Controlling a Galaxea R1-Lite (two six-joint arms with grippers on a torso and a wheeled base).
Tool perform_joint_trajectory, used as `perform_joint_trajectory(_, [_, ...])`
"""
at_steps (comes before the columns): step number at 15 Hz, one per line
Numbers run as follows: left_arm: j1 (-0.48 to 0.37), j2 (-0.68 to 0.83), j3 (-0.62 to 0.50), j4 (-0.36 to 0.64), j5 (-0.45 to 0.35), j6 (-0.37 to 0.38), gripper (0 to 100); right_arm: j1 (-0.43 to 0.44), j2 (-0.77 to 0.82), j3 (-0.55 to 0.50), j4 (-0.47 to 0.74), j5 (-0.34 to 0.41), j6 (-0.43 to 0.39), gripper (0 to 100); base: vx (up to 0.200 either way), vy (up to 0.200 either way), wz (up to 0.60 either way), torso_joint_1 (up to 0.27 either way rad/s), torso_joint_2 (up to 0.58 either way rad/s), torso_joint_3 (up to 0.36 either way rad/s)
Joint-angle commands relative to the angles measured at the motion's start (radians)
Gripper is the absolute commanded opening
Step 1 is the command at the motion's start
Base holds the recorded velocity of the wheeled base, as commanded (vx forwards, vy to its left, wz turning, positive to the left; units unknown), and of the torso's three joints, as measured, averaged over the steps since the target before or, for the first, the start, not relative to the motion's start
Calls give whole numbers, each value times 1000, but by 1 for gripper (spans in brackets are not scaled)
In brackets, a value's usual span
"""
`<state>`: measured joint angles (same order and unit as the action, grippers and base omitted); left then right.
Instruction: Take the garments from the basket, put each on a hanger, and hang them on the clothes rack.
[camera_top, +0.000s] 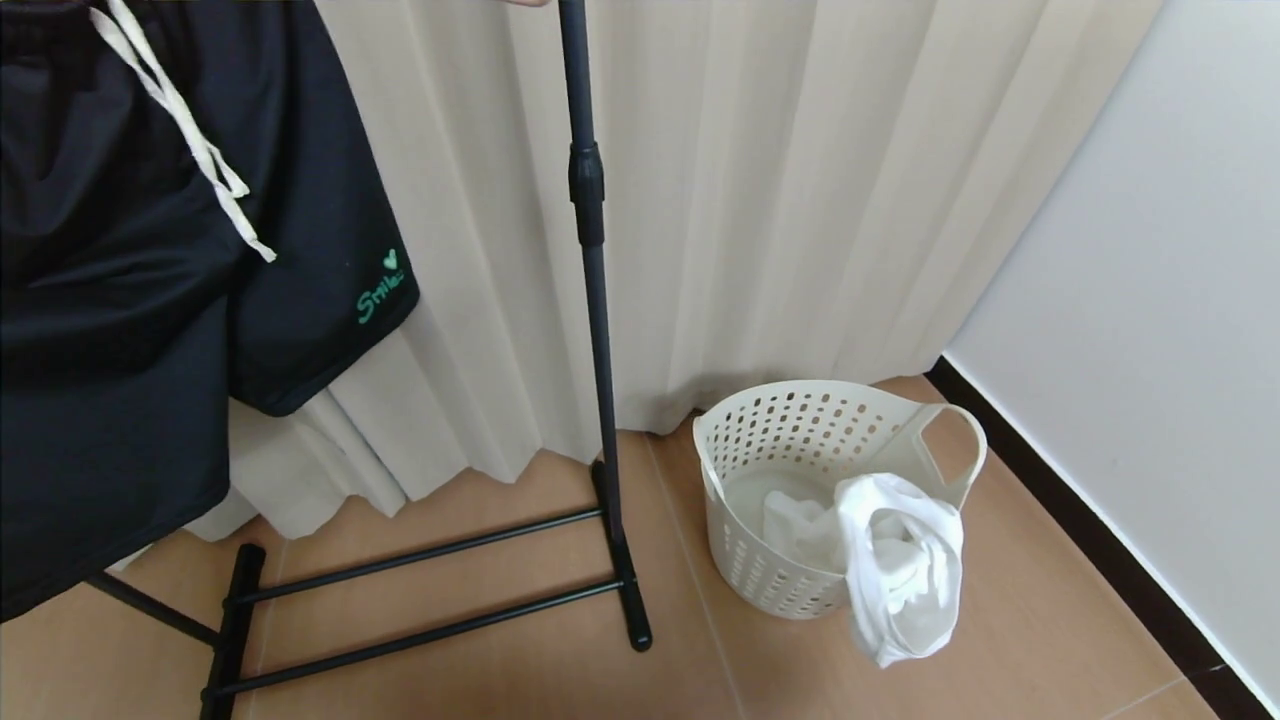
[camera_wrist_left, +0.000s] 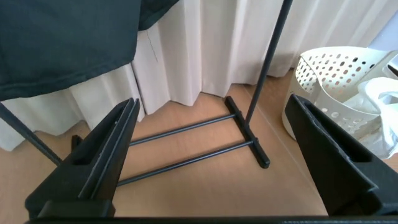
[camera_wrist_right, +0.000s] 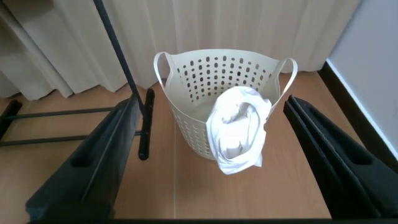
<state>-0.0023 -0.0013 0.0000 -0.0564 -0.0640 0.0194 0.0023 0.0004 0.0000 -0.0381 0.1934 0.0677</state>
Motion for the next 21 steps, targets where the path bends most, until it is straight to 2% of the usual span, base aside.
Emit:
perform_joint_trajectory(1, [1, 1, 0, 0, 0, -1, 100, 1, 0, 0, 0, 0, 0, 100, 0, 0, -600, 7, 7, -198])
perform_joint_trajectory(2, [1, 1, 0, 0, 1, -1, 100, 1, 0, 0, 0, 1, 0, 100, 0, 0, -600, 7, 2, -188])
perform_joint_trajectory(21, [1, 1, 0, 0, 1, -2, 100, 1, 0, 0, 0, -2, 8, 100, 0, 0, 0, 2, 3, -197])
